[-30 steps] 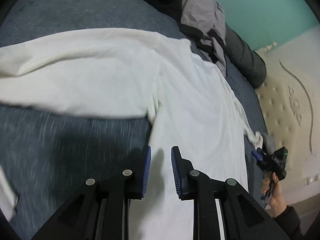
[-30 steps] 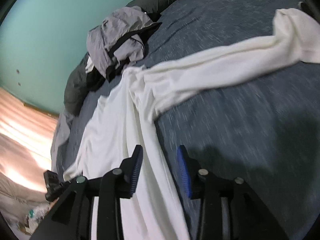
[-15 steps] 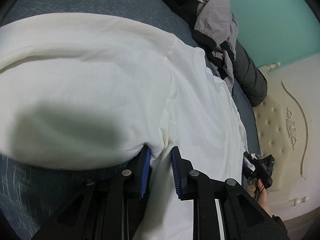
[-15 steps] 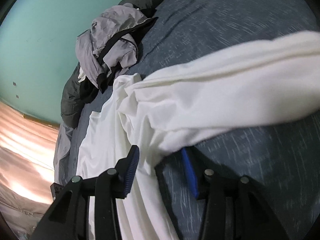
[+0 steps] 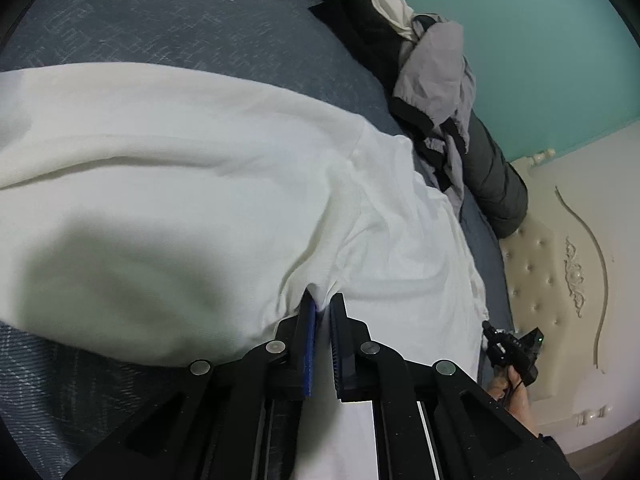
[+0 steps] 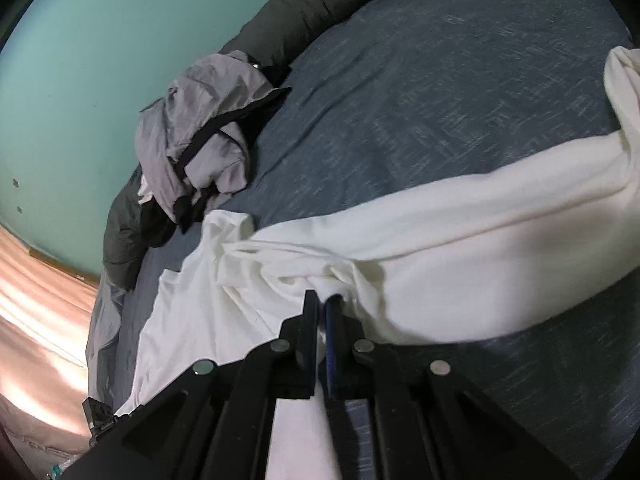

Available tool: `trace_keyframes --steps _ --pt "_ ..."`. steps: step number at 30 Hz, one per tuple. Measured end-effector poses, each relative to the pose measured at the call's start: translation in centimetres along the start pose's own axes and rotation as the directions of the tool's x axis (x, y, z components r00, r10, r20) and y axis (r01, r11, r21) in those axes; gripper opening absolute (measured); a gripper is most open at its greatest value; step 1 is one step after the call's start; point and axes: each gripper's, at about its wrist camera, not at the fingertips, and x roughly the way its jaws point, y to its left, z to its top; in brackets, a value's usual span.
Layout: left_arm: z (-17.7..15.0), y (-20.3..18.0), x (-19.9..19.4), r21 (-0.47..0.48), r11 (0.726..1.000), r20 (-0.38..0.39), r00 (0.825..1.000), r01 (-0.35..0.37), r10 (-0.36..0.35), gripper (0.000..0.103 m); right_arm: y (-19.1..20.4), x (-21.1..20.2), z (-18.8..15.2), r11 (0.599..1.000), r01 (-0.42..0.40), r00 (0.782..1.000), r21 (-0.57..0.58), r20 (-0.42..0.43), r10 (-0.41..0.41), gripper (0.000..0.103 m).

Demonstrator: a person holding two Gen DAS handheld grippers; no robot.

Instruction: Fold clothes

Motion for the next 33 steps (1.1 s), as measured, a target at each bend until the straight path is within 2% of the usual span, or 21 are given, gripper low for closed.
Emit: trace_keyframes --steps 5,6,7,9,13,18,21,22,26,33 --pt "0.1 -0.8 0.0 0.017 1.000 -0.008 1.000 -0.012 0.012 0.009 -0.2 -0.4 0.3 1.000 0.011 1.000 -0.008 0.012 -0.011 0.003" --pt "0.2 -1.0 -0.1 0.023 1.000 -0.009 1.000 -0.015 0.016 0.011 -0.3 -0.5 0.4 1.000 0.016 1.000 -0.009 0.015 -0.015 0.003" --pt "0.3 -1.2 -0.2 0.025 1.000 -0.008 1.000 -0.016 0.017 0.018 -0.4 -0.6 0.6 1.000 0.018 1.000 -0.013 0.015 -0.018 0.003" --pt "0.4 -1.1 -0.6 0.013 1.000 0.000 1.000 -0.013 0.013 0.023 -0.3 -0.6 0.7 1.000 0.019 1.000 -0.025 0.010 -0.019 0.003" --pt "1.0 -0.3 -1.4 -0.033 0.999 0.036 0.999 -0.008 0.010 0.025 -0.3 -0.5 0.7 0.999 0.021 1.000 -0.032 -0.001 -0.021 0.003" --pt "1.6 0.2 -0.7 -0.073 0.997 0.040 0.999 0.008 -0.005 0.025 -0.4 -0.4 0.5 0.999 0.021 1.000 -0.030 -0.005 -0.021 0.003" --pt "1.9 0.1 -0.2 -0.075 0.997 0.051 0.999 -0.007 0.011 0.019 -0.4 -0.5 0.5 0.999 0.021 1.000 -0.036 -0.005 -0.021 0.003" --pt "2.0 0.1 -0.2 -0.072 0.997 0.054 0.998 -0.027 0.031 0.004 -0.4 -0.5 0.6 0.999 0.021 1.000 -0.038 -0.005 -0.021 0.003" --pt "2.9 0.2 -1.1 -0.047 0.997 0.090 0.993 -0.069 0.073 0.003 -0.3 -0.6 0.8 0.998 0.029 1.000 -0.056 -0.002 -0.029 0.003" --pt "4.6 0.0 -1.1 -0.003 0.991 0.096 0.987 -0.133 0.133 0.003 -0.5 -0.7 0.9 0.995 0.074 0.997 -0.069 0.017 -0.073 0.003"
